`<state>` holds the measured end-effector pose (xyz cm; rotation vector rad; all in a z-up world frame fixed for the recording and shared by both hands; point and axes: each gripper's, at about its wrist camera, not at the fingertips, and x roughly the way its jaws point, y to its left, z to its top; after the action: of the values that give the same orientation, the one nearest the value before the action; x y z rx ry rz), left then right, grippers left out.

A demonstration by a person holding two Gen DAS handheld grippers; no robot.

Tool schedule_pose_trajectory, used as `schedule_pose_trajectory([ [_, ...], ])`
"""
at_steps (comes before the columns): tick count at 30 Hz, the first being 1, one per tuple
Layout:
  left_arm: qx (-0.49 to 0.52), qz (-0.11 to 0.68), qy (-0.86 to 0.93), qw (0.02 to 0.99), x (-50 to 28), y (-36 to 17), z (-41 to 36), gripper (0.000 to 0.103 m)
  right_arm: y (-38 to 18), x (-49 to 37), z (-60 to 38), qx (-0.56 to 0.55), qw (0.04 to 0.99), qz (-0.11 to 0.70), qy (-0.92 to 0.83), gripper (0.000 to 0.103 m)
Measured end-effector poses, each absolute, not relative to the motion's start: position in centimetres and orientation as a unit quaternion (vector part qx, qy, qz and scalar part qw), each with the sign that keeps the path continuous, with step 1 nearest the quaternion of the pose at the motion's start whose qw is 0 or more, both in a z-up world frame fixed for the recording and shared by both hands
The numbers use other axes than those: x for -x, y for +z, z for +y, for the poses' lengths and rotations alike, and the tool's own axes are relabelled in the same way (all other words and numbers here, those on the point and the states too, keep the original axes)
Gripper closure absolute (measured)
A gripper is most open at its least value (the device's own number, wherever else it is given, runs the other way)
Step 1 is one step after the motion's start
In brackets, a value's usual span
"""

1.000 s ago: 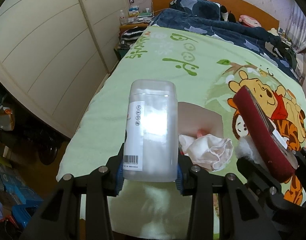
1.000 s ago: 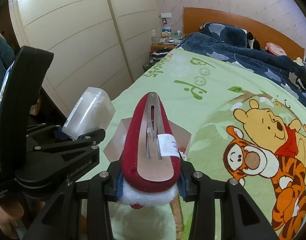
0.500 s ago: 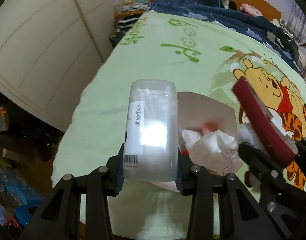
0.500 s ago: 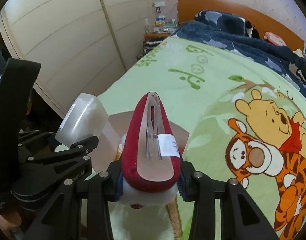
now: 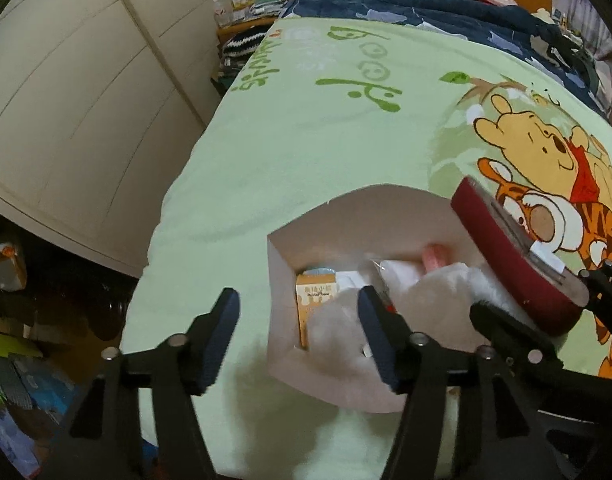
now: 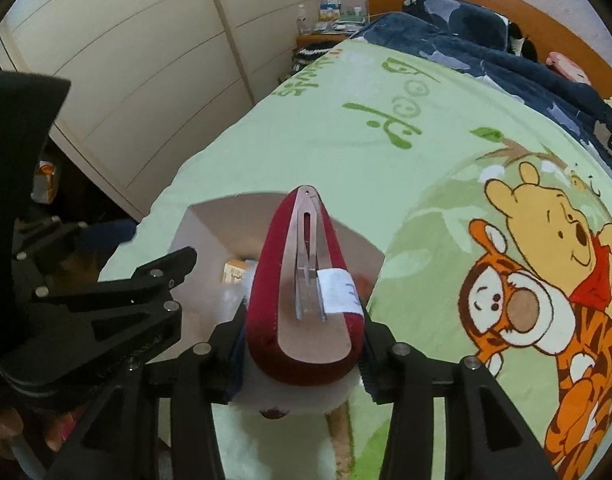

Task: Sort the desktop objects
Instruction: 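Open both tools to drop the container and clip into the paper box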

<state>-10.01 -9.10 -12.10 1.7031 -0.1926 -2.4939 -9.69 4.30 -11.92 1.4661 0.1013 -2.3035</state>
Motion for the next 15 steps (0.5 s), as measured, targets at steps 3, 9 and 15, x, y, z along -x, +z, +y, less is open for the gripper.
schedule_pose_trajectory([
  [3, -0.558, -0.068, -0.825, 0.059, 9.8, -11.8, -9.1, 0.036, -11.9, 9.5, 4.4, -0.526, 0.208, 0.032, -0.824, 0.056],
  [9, -0.552, -0.063, -0.829, 0.066, 9.4, -10.9, -9.7, 0.029, -11.6, 9.4, 4.4, -0.529, 0.220, 0.013, -0.819, 0.056],
  [15, -0.544, -0.048, -0.835, 0.071, 8.8, -9.7, -10.7, 0.028, -11.0, 9.2, 4.6, -0.522, 0.227, -0.002, -0.822, 0.039],
])
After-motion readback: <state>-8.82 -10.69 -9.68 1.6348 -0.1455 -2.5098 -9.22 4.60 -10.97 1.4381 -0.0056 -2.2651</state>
